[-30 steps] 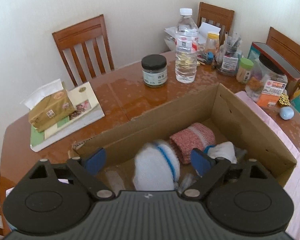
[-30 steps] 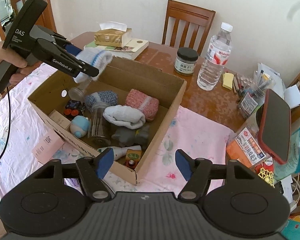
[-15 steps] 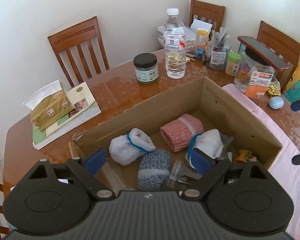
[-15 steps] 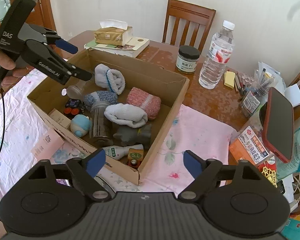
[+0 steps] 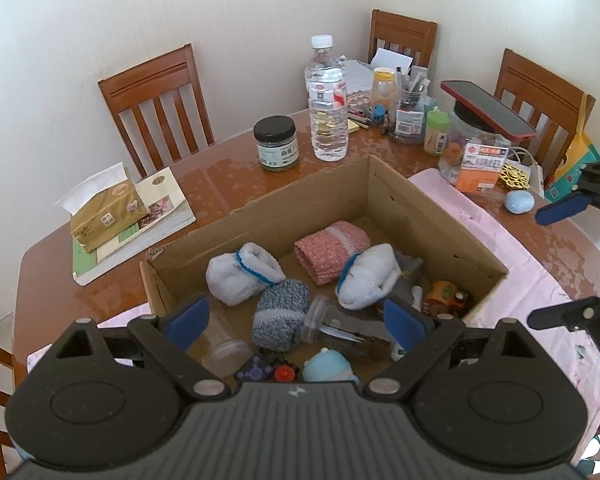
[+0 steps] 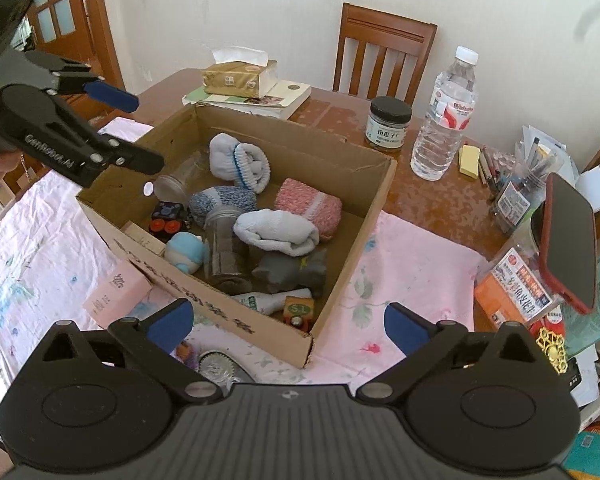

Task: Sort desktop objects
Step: 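Withdraw both open tools from the box back over the table, then lower the left tool onto the pink nail-polish box and close it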

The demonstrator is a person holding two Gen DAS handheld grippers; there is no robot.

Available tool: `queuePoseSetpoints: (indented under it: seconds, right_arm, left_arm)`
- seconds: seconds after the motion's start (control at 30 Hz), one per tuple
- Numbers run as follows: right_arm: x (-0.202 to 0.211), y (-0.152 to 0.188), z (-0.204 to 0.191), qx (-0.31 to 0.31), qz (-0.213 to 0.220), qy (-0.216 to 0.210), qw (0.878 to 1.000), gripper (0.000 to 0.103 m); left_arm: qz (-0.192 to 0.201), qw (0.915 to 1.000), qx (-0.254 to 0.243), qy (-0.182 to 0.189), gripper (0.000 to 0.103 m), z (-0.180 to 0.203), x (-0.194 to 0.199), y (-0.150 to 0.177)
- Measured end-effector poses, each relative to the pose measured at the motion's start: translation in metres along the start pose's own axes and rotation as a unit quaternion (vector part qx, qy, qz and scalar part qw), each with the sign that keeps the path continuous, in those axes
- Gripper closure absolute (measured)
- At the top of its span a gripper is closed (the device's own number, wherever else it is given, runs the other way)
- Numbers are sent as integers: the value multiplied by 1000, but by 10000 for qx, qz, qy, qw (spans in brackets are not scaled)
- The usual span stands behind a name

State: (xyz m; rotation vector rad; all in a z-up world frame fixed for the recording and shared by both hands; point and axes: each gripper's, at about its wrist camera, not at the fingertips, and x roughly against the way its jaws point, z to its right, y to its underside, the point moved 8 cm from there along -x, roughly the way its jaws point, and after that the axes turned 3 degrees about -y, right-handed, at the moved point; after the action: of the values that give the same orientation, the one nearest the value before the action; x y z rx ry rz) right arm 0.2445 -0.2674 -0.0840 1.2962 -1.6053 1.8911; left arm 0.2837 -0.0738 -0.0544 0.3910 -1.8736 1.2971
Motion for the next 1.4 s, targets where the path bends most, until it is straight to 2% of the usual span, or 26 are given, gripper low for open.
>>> queuePoseSetpoints:
  seconds: [0.2,0.37,0.43,0.8,0.97,1.4]
  right_arm:
    - [3,8,-2,-198,30,-49,9998,0]
    - [2,16,-3,-370,58,81,9993,0]
    - [0,22,-4,-433,25,196,9989,0]
    - [-9,55,-24,-466,-232,194,9985,0]
    - [-19,66,-27,-650,-365,132,9971,0]
    - [-51,91,-43,-704,-783,-52,9944,0]
  left_arm:
    - [-55,9999,122,38,8,9,11,9]
    - [-72,9996,250,57,8,14,18,16]
    - [-64,9995,302,63,8,15,22,19]
    - [-93,9961,864,118,8,18,45,43]
    - [-218,9932,1131,147,8,21,44,58]
    - [-652,9895,1280,-153,8,31,11,105]
